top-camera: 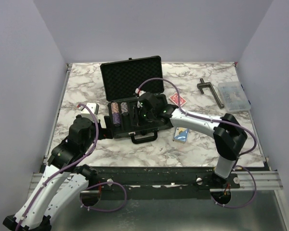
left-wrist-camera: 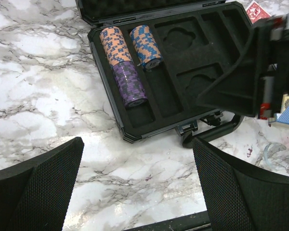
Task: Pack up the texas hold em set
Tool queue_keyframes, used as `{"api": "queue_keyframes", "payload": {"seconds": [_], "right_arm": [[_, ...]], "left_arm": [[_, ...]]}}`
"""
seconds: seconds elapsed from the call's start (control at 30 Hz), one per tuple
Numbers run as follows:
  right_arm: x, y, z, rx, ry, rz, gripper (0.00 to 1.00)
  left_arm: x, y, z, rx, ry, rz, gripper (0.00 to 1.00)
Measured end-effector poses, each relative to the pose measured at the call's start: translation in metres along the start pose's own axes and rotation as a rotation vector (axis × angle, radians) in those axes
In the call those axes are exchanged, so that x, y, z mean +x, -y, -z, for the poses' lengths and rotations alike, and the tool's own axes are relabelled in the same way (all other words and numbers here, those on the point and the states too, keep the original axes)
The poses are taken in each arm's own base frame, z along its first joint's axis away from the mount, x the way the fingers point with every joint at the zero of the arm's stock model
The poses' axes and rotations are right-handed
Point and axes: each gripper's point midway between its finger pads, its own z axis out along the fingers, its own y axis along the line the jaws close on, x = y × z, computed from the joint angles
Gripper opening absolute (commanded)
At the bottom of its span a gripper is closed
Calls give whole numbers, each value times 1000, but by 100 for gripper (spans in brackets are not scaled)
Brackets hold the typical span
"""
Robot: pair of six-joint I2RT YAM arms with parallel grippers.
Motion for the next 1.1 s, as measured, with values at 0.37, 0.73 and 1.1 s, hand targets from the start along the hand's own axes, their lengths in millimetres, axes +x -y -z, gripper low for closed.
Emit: {"api": "queue_keyframes", "payload": {"seconds": [0.37,0.73,1.1], "right_arm": [[14,1,-60,-11,-66,-24,5],[-42,1,-102,81,67,13,4],[-52,8,-110,125,83,65,4]], "left_arm": [[0,0,0,-1,-1,0,94],[0,0,-1,-3,-3,-1,94],[0,-1,-1,-5,-3,-1,94]]}}
